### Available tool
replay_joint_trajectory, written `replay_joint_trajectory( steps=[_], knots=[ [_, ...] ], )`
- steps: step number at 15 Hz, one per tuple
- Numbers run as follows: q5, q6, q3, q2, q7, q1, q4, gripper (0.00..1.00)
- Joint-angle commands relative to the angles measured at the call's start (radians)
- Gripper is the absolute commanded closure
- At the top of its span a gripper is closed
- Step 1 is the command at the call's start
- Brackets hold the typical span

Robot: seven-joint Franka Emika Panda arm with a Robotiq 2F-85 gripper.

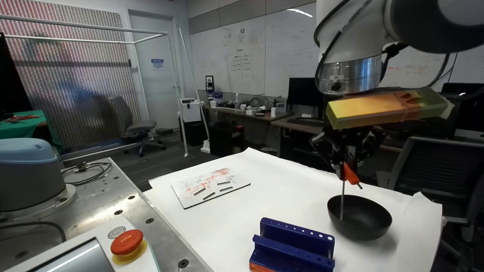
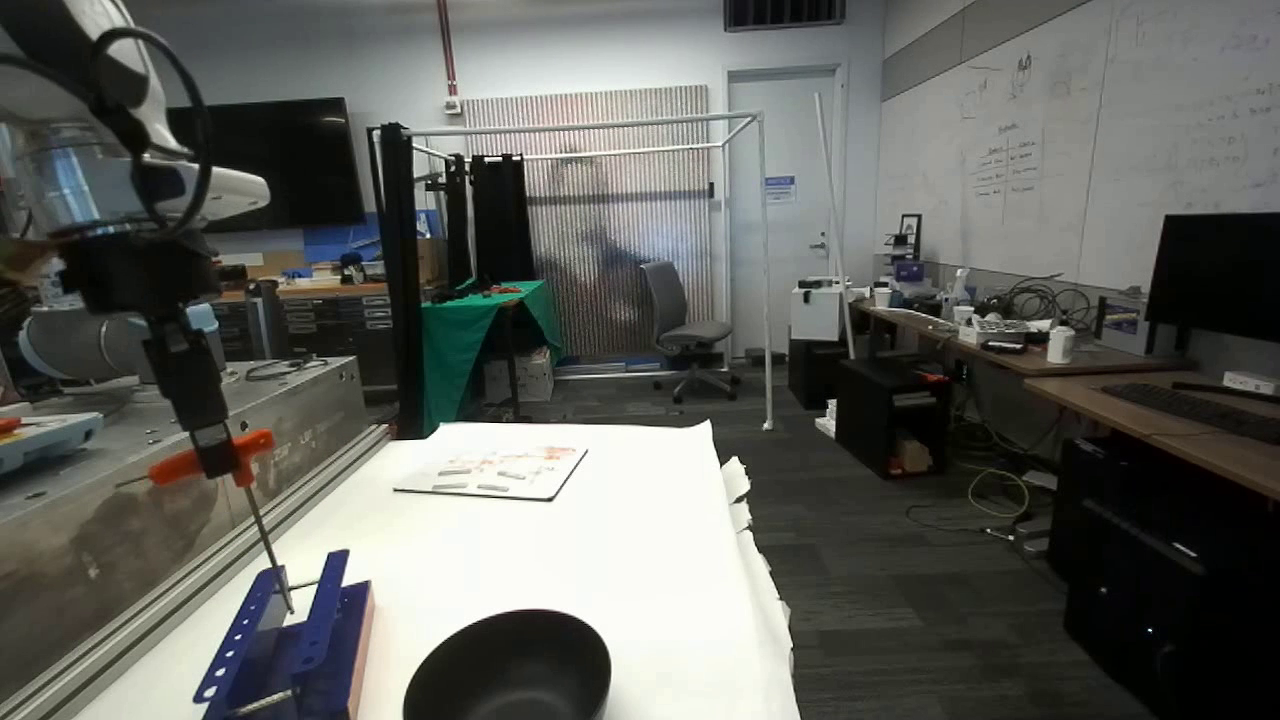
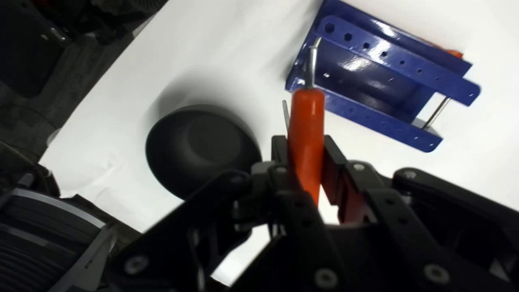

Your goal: Put the wrench in the bowl

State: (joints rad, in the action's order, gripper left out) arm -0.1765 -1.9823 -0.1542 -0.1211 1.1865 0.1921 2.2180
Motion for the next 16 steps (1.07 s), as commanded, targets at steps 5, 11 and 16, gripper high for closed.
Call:
replay_joint_trajectory(
  steps=[5, 11, 16],
  knots=[
    [-0.072, 0.148, 0.051, 0.226, 0.023, -0.111, -0.103, 0.92],
    [-0.136, 0.133, 0.103, 0.407, 0.006, -0.088, -0.222, 0.92],
    [-0.091, 0.122, 0.105, 0.437, -0.082, -0.086, -0.265, 0.3]
  ],
)
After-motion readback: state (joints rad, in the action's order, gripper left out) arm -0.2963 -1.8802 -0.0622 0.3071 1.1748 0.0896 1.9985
